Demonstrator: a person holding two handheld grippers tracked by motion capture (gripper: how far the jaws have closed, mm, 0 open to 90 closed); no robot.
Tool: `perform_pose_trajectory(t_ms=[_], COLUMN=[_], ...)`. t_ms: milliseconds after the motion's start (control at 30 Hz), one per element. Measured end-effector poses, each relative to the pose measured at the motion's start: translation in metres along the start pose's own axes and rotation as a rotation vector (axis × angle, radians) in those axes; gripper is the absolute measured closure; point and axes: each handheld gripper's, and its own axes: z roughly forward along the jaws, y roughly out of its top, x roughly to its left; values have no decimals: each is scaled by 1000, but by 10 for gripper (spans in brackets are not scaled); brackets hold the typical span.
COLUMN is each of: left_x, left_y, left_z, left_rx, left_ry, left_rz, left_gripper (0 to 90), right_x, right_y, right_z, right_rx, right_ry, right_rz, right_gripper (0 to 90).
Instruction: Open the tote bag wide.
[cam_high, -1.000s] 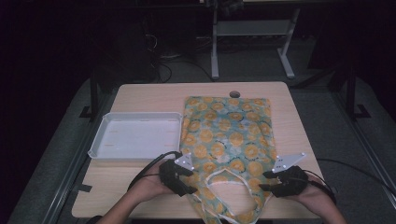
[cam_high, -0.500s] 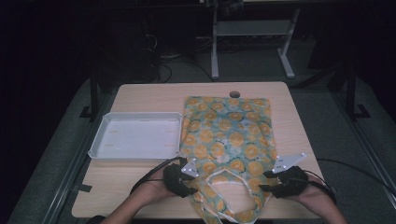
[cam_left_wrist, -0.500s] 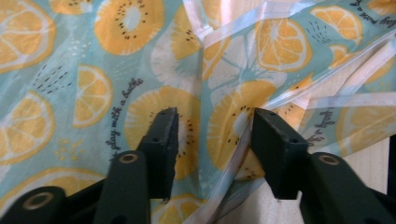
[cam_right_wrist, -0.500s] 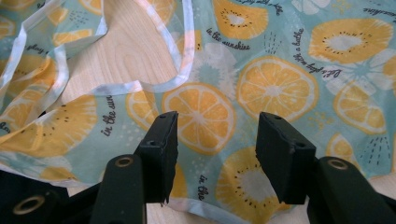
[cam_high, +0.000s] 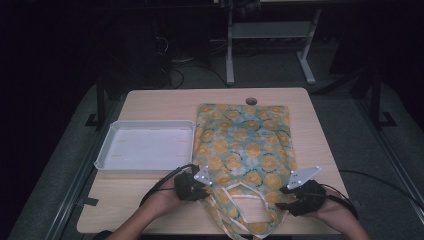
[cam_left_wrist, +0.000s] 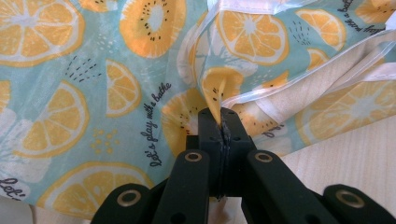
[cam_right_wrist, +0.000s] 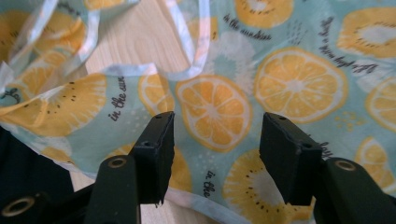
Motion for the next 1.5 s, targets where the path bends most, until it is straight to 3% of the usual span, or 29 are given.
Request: perform_pose_trajectory(t_ms=[300, 400, 467, 500, 567, 600, 733, 833, 1033, 1167, 1367, 1500], left_x=[2, 2, 2, 3, 3, 3, 4, 4, -1, -5, -6, -3], left_y=[-1, -1, -1, -1, -1, -1, -1, -1, -5, -6, -4, -3], left_z=[0, 0, 0, 0, 0, 0, 0, -1, -5, -10, -29, -39], left_rx=[-5, -4, -5, -4, -3, -7, -6, 1, 16, 11, -63, -117], left_ry=[-14, -16, -17, -17, -20, -21, -25, -38, -91, -103, -98, -93], left_rz=[-16, -15, -16, -16, -18, -22, -24, -31, -30, -19, -12, -27], left_gripper=[893, 894, 894, 894, 895, 896, 897, 898, 900, 900, 900, 900], right_x=[1, 2, 1, 1, -1, -2, -4, -5, 0, 3, 5, 5], right_y=[0, 1, 2, 2, 2, 2, 3, 3, 1, 1, 3, 6], right_z=[13, 13, 12, 12, 12, 12, 13, 13, 11, 7, -9, -17], right_rx=[45, 49, 44, 44, 47, 40, 47, 47, 56, 46, -11, -36], right_ry=[-2, -9, -8, -8, -16, -9, 5, 21, 51, 61, 53, 35], right_rz=[-72, -79, -53, -53, -50, -41, -39, -17, -53, -56, -39, -40], right_gripper=[457, 530, 636, 636, 719, 805, 879, 891, 897, 898, 898, 898])
